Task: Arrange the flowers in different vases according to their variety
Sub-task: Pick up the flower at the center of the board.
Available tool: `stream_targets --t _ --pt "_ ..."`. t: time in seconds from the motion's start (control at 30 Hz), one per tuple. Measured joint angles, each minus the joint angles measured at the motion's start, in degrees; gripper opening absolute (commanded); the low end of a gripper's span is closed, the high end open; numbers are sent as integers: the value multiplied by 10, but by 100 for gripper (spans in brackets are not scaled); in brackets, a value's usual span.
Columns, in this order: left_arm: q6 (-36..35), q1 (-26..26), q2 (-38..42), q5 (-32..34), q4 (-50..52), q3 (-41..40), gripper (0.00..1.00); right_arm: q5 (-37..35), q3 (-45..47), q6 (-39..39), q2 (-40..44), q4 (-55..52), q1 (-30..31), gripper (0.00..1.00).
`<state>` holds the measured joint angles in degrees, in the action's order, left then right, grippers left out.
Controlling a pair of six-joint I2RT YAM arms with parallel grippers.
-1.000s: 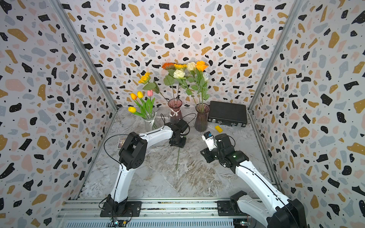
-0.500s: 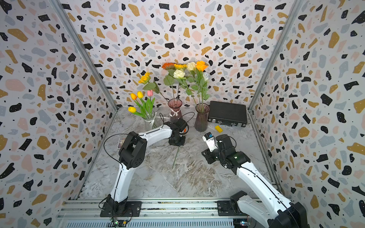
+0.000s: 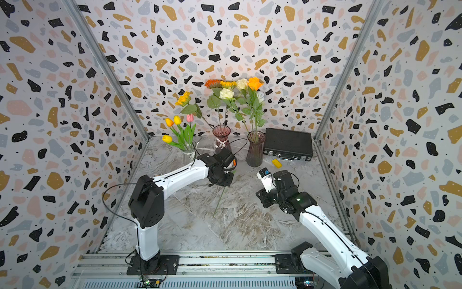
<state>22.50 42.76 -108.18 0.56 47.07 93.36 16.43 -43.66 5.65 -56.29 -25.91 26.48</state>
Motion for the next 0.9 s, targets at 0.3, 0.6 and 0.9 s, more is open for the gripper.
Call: stream_targets --t 0.3,0.6,0.9 --pt "-37 30 210 65 8 4 0 -7 1 0 0 2 0 25" --pt "-183 -22 334 196 -265 -82 0 -10 8 1 0 10 0 24" --pt "-213 -185 276 151 -478 -121 0 -12 12 0 -3 11 0 23"
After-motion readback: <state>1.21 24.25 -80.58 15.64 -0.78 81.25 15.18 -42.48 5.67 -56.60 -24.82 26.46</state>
